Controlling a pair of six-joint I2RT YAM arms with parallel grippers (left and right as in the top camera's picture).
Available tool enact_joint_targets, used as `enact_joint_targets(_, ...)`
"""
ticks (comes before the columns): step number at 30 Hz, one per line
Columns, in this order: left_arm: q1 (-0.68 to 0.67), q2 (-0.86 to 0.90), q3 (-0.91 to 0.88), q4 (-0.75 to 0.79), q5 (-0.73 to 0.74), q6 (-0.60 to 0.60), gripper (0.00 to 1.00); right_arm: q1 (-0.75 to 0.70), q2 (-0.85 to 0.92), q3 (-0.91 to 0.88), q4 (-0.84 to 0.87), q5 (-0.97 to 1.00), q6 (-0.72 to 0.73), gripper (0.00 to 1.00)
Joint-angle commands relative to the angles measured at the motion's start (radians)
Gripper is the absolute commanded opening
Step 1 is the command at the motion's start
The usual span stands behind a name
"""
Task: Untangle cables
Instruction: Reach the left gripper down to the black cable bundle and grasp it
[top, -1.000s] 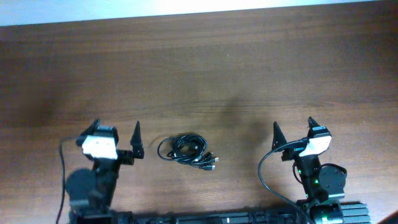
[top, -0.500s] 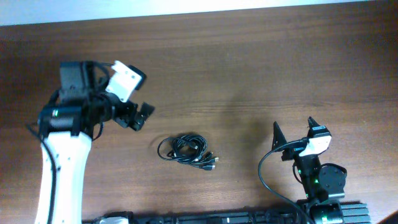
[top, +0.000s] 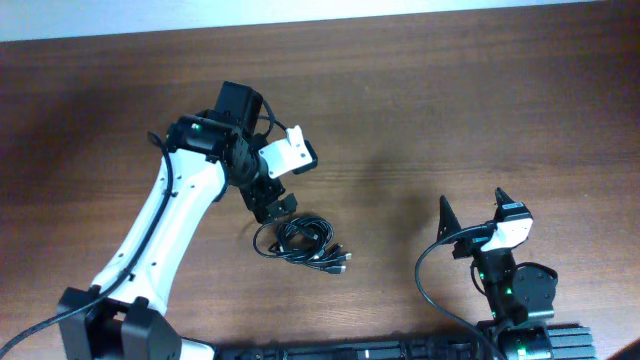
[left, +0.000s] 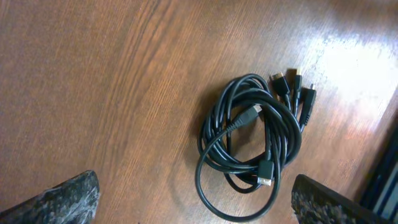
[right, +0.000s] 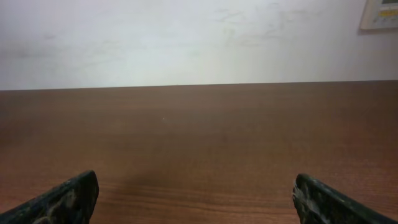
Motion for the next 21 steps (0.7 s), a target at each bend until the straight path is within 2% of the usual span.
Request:
enact_joint_targets(1,-0.006,0.007,-0.008,-0.047,0.018,0.097,0.99,-0.007,-0.008,-0.005,-0.005,0.001,0.003,0.99)
enact_joint_targets(4,-0.008,0.01,-0.082,-0.044,0.017,0.217,0.99,-0.007,-0.008,-0.005,-0.005,0.001,0.003,0.99)
enact_joint_targets(6,-0.011,0.023,-0.116,-0.019,0.014,0.242,0.99,-0.007,-0.008,-0.005,-0.005,0.001,0.003,0.99)
enact_joint_targets(15,-0.034,0.227,-0.133,0.125,0.005,0.242,0.99,-0.007,-0.008,-0.005,-0.005,0.001,0.003,0.99)
enact_joint_targets(21,-0.101,0.307,-0.133,0.185,-0.096,0.241,1.0,-0.007,-0.008,-0.005,-0.005,0.001,0.003,0.99)
